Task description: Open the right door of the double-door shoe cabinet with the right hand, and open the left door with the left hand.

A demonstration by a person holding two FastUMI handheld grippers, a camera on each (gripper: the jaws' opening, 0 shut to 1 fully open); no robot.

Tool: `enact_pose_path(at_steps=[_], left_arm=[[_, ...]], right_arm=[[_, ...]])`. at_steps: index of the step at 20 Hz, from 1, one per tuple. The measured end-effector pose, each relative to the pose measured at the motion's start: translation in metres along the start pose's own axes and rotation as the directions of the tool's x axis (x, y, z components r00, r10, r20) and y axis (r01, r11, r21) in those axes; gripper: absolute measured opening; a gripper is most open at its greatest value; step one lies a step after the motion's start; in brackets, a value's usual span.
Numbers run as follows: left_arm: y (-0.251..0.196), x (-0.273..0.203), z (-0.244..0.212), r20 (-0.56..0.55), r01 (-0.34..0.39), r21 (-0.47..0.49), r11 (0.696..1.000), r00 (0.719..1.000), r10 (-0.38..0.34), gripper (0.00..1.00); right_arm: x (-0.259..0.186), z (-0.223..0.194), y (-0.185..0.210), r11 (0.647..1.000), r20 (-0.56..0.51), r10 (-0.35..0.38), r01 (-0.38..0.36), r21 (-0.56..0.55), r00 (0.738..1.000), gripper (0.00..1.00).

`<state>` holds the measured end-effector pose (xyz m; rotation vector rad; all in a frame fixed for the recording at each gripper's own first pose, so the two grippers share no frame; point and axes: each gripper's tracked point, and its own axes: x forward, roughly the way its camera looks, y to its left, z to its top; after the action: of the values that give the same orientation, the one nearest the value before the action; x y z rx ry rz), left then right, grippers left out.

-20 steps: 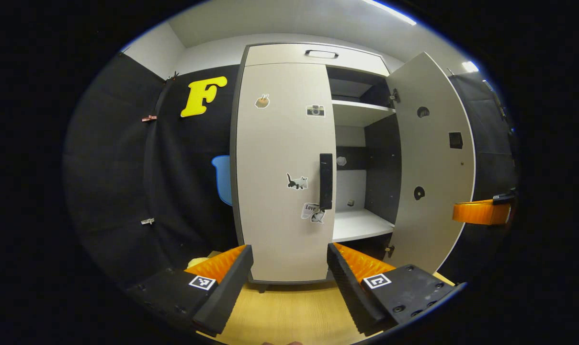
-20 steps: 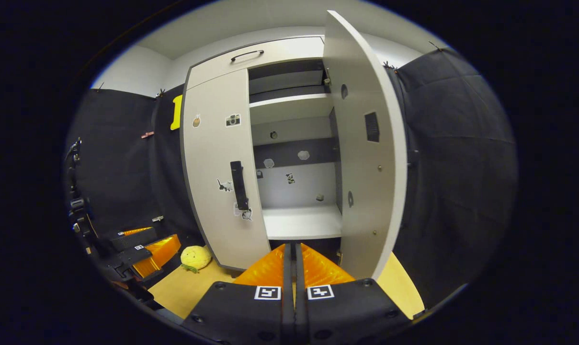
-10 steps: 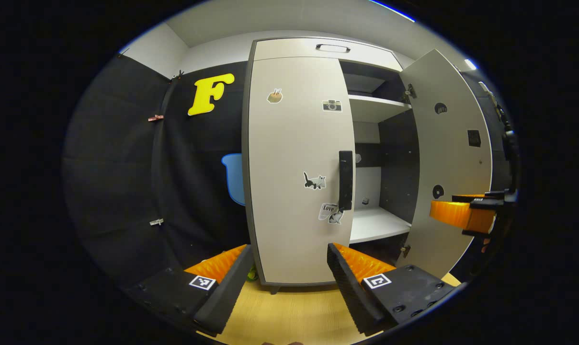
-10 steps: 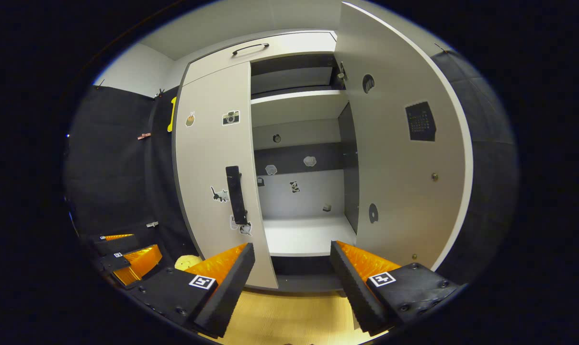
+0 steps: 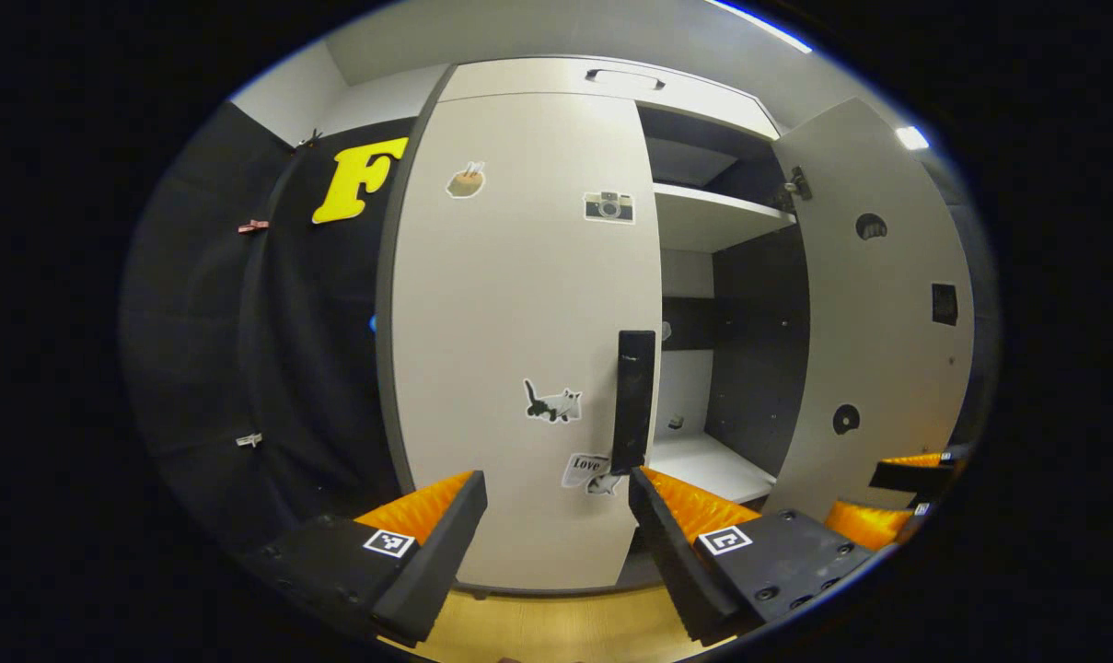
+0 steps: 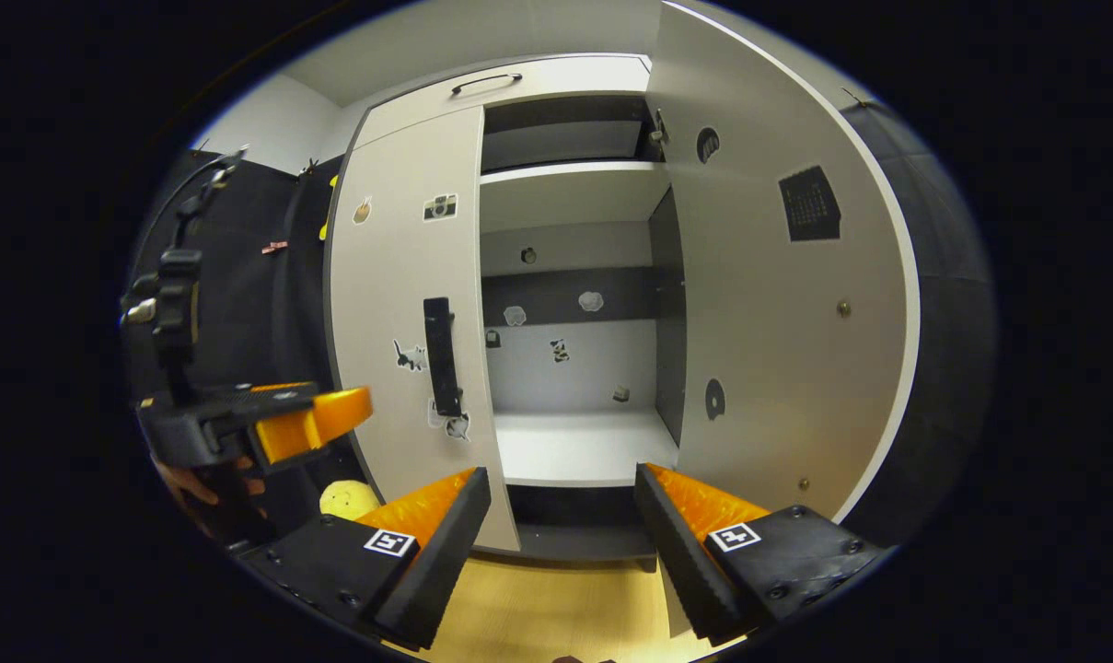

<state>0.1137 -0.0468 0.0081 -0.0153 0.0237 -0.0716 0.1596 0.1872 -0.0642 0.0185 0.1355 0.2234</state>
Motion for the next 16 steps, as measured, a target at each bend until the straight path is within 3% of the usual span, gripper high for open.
enact_pose_path(at_steps=[7, 11, 12, 16], left_arm=[[-0.038, 0.057, 0.021, 0.025, 0.057, -0.058, 0.997, 0.998, -0.056, 0.93], [-0.048, 0.078, 0.028, 0.031, 0.059, -0.049, 0.997, 0.998, -0.058, 0.83], [-0.051, 0.083, 0.028, 0.028, 0.058, -0.043, 0.997, 0.998, -0.056, 0.75], [-0.059, 0.096, 0.021, 0.001, 0.056, -0.066, 0.996, 0.998, -0.056, 0.58]], right_arm=[[-0.005, -0.027, -0.007, 1.000, -0.058, 0.019, -0.018, 0.024, 0.998, 1.00], [-0.007, -0.034, -0.014, 0.998, -0.078, 0.026, -0.022, 0.053, 0.997, 1.00], [-0.007, -0.037, -0.013, 0.998, -0.080, 0.029, -0.025, 0.053, 0.996, 1.00], [-0.009, -0.046, -0.006, 0.997, -0.099, 0.056, -0.051, 0.049, 0.994, 0.99]])
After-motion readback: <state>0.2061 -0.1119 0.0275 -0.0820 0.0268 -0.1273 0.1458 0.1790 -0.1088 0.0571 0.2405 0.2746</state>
